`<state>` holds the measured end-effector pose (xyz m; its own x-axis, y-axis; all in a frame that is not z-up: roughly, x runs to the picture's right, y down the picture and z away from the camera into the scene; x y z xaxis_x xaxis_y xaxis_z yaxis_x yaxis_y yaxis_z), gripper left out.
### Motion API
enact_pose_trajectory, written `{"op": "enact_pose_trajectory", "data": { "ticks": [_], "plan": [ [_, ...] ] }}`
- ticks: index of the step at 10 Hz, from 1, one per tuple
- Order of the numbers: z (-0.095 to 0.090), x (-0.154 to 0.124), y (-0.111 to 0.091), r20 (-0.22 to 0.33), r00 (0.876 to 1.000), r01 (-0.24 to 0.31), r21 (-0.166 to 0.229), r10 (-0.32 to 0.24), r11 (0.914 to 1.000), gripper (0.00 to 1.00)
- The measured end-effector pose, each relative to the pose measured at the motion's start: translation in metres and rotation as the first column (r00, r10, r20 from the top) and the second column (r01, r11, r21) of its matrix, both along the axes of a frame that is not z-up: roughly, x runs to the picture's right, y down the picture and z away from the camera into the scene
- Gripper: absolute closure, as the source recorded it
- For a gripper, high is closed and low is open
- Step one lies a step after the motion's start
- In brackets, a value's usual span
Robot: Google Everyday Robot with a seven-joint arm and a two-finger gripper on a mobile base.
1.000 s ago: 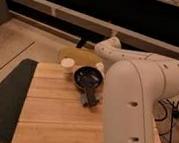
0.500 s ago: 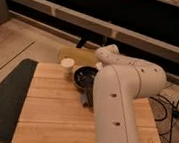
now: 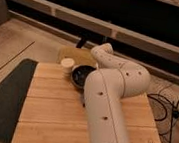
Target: Push the ceramic bowl across the table
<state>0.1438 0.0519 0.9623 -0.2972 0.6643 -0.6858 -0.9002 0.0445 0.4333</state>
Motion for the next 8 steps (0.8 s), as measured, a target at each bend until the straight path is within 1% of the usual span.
{"op": "enact_pose_trajectory", "data": {
  "ticks": [1, 2, 3, 4, 5, 6, 8],
  "plan": [
    [0.010, -0.019, -0.017, 0.075, 0.997, 0.002, 0.066, -0.007, 0.9978, 0.35],
    [0.015, -0.044, -0.030, 0.159, 0.987, -0.016, 0.127, -0.005, 0.9918, 0.35],
    [0.016, -0.067, -0.039, 0.238, 0.971, -0.055, 0.178, 0.011, 0.9825, 0.35],
    [0.013, -0.078, -0.041, 0.278, 0.960, -0.083, 0.196, 0.025, 0.9771, 0.35],
    [0.008, -0.087, -0.039, 0.318, 0.947, -0.117, 0.203, 0.048, 0.9722, 0.35],
    [0.005, -0.092, -0.038, 0.340, 0.939, -0.137, 0.207, 0.060, 0.9687, 0.35],
    [0.005, -0.097, -0.038, 0.347, 0.936, -0.138, 0.206, 0.060, 0.9688, 0.35]
  ]
}}
